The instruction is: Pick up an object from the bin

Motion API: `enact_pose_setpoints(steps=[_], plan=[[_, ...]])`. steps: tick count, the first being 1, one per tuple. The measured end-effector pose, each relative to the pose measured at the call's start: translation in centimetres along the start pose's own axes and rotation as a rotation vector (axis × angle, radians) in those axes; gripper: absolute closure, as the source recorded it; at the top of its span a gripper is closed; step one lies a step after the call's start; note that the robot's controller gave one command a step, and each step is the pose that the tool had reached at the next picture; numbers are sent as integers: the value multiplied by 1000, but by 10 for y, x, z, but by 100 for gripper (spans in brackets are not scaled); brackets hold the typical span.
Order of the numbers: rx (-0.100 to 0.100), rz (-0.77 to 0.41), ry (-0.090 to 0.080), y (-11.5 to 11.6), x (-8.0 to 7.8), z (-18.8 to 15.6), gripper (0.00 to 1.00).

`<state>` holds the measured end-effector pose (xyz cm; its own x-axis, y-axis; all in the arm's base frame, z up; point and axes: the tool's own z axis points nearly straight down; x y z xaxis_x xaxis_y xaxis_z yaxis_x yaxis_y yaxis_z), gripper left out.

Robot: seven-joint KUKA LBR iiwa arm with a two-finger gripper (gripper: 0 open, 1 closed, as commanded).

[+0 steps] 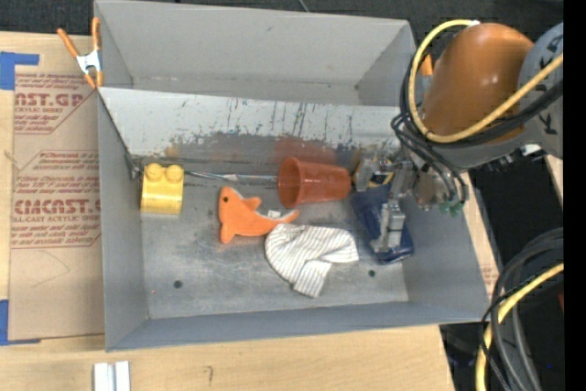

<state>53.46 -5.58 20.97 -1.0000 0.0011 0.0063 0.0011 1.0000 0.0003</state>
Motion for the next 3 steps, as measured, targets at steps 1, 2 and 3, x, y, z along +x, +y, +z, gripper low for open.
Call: enact_pose_setpoints(steps=[1, 2, 3], plan=[[1, -1, -8, 0, -2, -5, 0], [2, -45, -16, 39, -16, 46, 0], [-1, -4, -10, 56, 3, 112, 0]])
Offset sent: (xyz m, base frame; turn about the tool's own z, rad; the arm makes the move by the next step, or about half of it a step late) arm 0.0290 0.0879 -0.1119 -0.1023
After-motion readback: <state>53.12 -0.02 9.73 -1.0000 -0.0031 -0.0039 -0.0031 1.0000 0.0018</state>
